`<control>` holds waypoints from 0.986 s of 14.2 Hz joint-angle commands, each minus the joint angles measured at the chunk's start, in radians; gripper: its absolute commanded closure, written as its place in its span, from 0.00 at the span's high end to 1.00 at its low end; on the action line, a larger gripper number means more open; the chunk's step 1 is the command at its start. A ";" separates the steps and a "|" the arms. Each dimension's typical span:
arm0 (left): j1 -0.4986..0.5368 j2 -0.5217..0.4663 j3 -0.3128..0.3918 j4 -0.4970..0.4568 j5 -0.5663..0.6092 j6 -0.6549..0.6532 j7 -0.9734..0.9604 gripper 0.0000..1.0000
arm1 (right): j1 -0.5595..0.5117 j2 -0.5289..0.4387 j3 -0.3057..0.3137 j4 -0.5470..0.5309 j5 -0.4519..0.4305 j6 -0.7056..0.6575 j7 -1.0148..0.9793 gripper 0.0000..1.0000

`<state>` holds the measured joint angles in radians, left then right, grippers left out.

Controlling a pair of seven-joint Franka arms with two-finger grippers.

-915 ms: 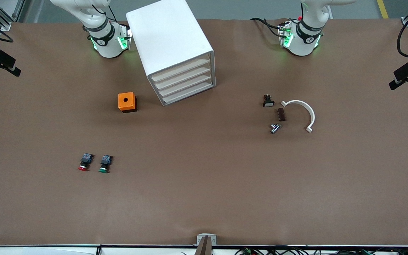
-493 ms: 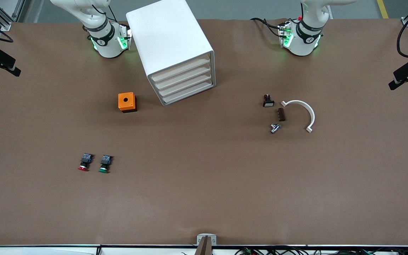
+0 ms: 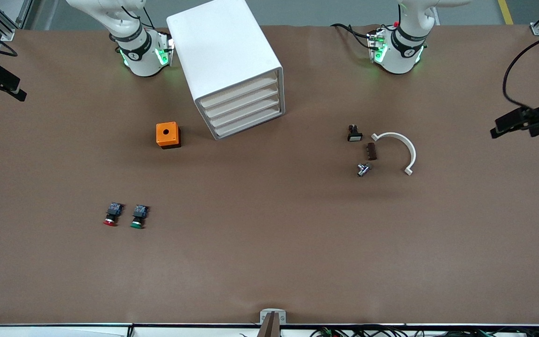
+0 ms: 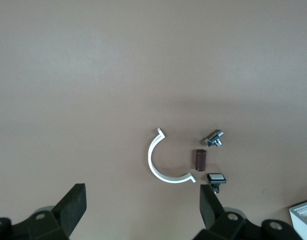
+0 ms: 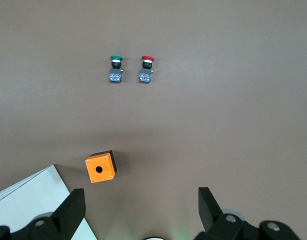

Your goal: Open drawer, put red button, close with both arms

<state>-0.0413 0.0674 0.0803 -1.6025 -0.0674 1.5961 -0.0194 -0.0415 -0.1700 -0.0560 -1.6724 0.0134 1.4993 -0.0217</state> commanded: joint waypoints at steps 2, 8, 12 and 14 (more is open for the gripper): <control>-0.052 0.087 -0.016 0.019 0.014 -0.002 -0.080 1.00 | -0.009 -0.011 0.008 -0.003 -0.018 0.003 -0.006 1.00; -0.277 0.216 -0.019 0.030 0.012 -0.014 -0.425 1.00 | -0.014 0.013 0.007 0.022 -0.018 -0.007 -0.001 1.00; -0.428 0.352 -0.039 0.140 -0.067 -0.120 -0.820 1.00 | -0.020 0.058 0.004 0.031 -0.020 0.002 -0.029 1.00; -0.474 0.432 -0.040 0.200 -0.208 -0.133 -1.021 1.00 | -0.021 0.145 0.004 0.036 -0.020 0.025 -0.030 1.00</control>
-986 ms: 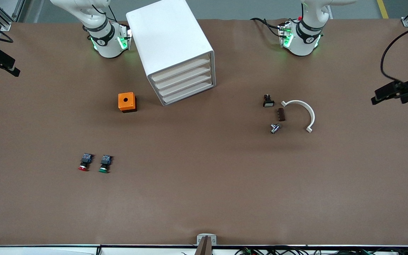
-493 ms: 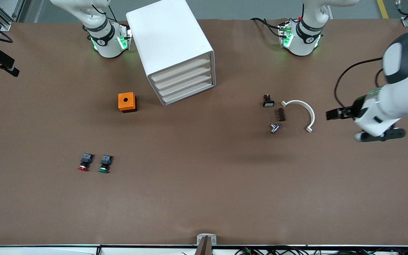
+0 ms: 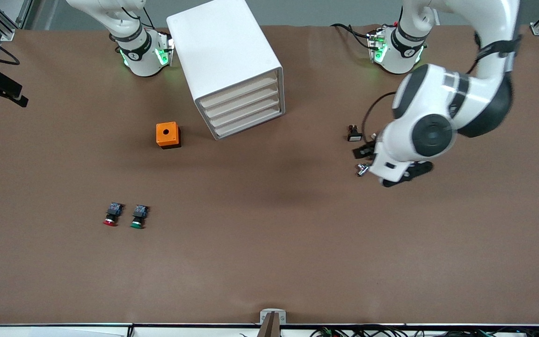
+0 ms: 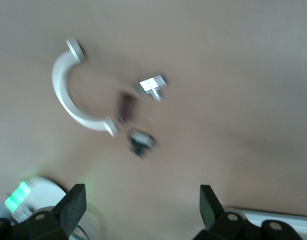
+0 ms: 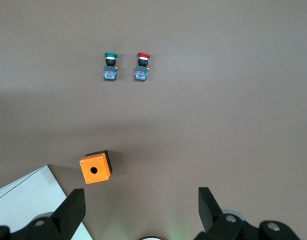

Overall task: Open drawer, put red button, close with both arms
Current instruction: 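Reach the left gripper to the cabinet's top drawer handle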

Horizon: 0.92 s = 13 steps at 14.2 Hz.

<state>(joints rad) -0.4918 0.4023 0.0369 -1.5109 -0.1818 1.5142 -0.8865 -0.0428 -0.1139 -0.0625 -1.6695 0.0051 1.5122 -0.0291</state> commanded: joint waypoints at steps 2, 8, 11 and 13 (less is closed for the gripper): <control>-0.059 0.169 0.003 0.141 -0.221 -0.049 -0.376 1.00 | -0.029 0.141 0.009 0.065 -0.010 0.037 -0.041 1.00; -0.065 0.341 0.000 0.198 -0.524 -0.049 -0.918 1.00 | -0.045 0.295 0.009 0.070 -0.071 0.152 -0.028 1.00; -0.056 0.398 -0.026 0.195 -0.622 -0.049 -1.130 1.00 | -0.048 0.332 0.009 0.016 -0.062 0.256 0.021 1.00; -0.048 0.426 -0.046 0.193 -0.694 -0.055 -1.206 1.00 | -0.040 0.353 0.010 -0.013 -0.060 0.321 0.064 1.00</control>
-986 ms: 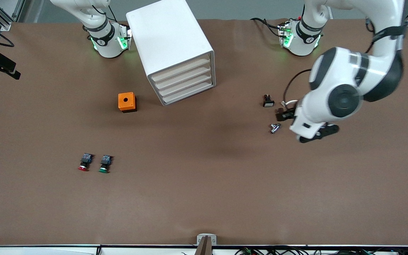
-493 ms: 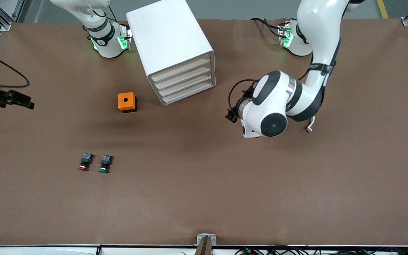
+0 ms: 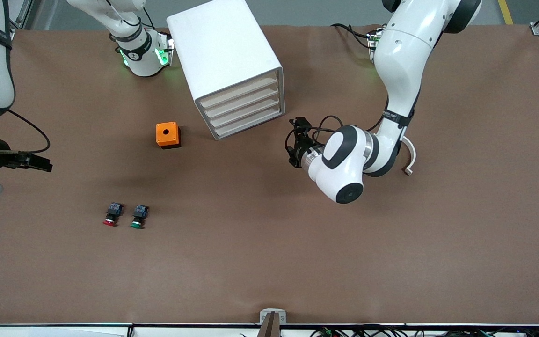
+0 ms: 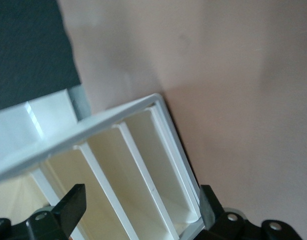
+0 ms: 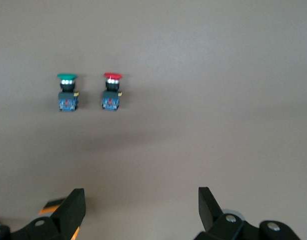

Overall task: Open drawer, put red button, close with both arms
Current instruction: 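Reach the left gripper to the cabinet's top drawer handle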

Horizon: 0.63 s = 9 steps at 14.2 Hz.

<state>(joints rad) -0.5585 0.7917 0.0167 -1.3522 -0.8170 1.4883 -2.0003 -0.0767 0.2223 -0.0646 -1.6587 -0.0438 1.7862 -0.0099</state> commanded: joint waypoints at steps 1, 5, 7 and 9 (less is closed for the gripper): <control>0.017 0.056 -0.030 0.033 -0.085 -0.049 -0.131 1.00 | -0.002 0.031 0.015 -0.024 -0.010 0.062 0.048 1.00; 0.017 0.095 -0.112 0.028 -0.123 -0.106 -0.202 0.93 | 0.020 0.129 0.016 -0.056 0.062 0.217 0.073 1.00; 0.012 0.110 -0.141 0.024 -0.126 -0.108 -0.218 0.79 | 0.029 0.166 0.016 -0.116 0.062 0.336 0.099 1.00; 0.006 0.113 -0.156 0.015 -0.126 -0.111 -0.216 0.68 | 0.044 0.172 0.016 -0.185 0.062 0.459 0.135 1.00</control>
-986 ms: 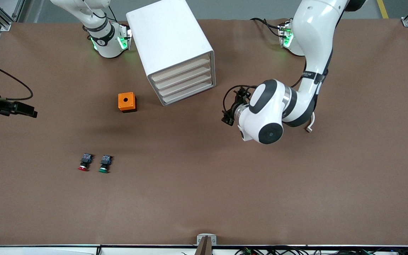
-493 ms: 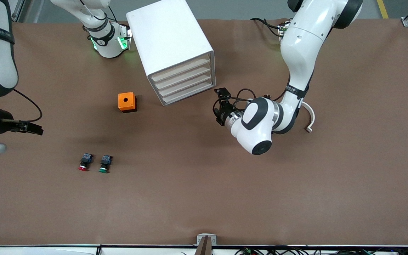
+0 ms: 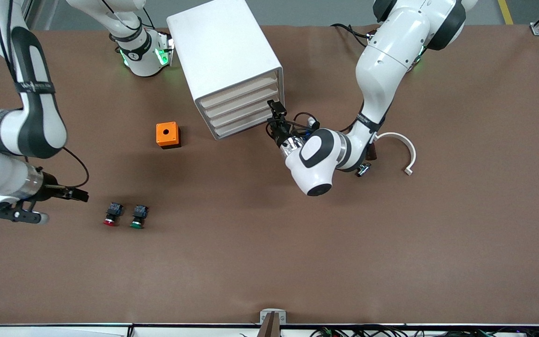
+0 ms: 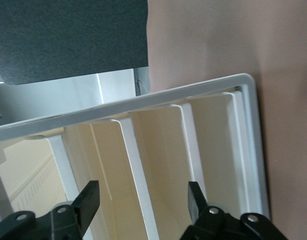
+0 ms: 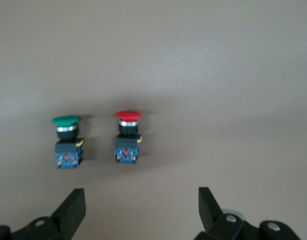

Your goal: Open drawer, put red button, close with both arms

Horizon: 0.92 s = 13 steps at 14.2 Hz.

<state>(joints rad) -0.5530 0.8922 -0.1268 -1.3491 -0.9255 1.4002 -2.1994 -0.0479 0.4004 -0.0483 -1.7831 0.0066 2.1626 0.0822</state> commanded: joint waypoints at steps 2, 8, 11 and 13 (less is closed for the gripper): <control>-0.005 0.014 -0.020 0.002 -0.018 -0.023 -0.019 0.61 | 0.034 0.027 -0.002 -0.064 0.007 0.109 0.140 1.00; -0.019 0.030 -0.069 -0.027 -0.018 -0.023 -0.010 0.42 | 0.042 0.147 -0.002 -0.059 -0.005 0.229 0.177 1.00; -0.021 0.039 -0.074 -0.027 -0.016 -0.021 0.000 0.30 | 0.039 0.175 -0.002 -0.053 -0.007 0.232 0.175 1.00; -0.021 0.042 -0.076 -0.027 -0.016 -0.021 0.012 0.23 | 0.039 0.181 -0.002 -0.053 -0.005 0.232 0.177 1.00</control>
<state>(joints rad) -0.5774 0.9274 -0.1951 -1.3774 -0.9257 1.3875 -2.1984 -0.0079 0.5738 -0.0515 -1.8470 0.0067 2.3934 0.2420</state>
